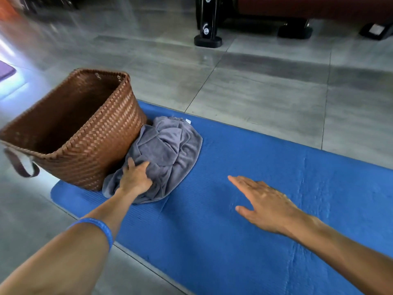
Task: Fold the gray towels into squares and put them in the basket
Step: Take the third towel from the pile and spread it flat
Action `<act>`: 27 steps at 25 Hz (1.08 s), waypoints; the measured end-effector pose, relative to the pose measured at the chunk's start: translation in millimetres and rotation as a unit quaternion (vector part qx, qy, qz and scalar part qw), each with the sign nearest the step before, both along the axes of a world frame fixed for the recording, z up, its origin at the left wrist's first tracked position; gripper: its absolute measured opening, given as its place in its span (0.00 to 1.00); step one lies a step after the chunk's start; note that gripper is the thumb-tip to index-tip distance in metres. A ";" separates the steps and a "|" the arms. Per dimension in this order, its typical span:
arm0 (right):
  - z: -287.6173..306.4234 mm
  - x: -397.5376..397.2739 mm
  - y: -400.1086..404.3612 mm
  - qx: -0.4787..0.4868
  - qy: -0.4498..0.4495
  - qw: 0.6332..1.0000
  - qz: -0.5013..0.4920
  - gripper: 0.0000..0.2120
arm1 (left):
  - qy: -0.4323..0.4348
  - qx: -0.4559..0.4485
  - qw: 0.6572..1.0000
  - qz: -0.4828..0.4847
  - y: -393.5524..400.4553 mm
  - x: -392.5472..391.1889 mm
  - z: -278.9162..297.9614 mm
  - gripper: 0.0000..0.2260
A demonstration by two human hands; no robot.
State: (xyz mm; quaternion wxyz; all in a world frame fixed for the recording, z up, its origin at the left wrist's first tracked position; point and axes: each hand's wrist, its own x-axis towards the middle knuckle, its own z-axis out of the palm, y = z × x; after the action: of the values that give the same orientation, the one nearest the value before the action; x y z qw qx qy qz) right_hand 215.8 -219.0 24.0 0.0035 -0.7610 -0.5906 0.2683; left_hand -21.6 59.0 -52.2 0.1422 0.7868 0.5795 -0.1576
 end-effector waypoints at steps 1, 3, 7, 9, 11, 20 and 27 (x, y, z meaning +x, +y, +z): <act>-2.0 0.5 1.0 -0.006 0.001 1.000 0.002 0.35 | -0.006 -0.011 1.000 0.019 5.2 0.0 0.3 0.26; -4.0 1.6 2.4 -0.014 0.001 1.000 -0.003 0.35 | -0.043 0.036 0.998 0.023 6.0 2.7 3.2 0.16; -3.0 4.4 5.7 -0.043 0.022 0.999 -0.016 0.34 | -0.203 0.103 0.973 0.042 -10.9 22.9 18.8 0.08; -1.1 8.5 4.5 -0.056 0.051 0.997 -0.022 0.35 | -0.282 0.085 0.956 -0.002 -29.9 52.8 32.8 0.09; 2.9 19.0 1.8 -0.058 0.070 0.995 -0.035 0.36 | -0.339 0.058 0.936 -0.079 -53.8 90.6 50.8 0.10; 31.8 98.9 -62.7 0.091 0.279 0.908 -0.299 0.34 | -0.488 -0.156 0.793 -0.331 -201.5 224.5 105.3 0.07; -30.0 82.8 -162.4 0.214 0.413 0.717 -0.519 0.13 | -0.367 -0.326 0.817 -0.302 -253.5 235.2 63.6 0.28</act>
State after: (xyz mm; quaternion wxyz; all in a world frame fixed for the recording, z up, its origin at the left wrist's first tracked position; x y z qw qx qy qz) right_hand 298.7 -381.4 -6.0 0.5482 -0.7410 -0.0847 0.3783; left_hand 213.6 -194.5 11.3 0.5378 0.8294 0.1326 -0.0721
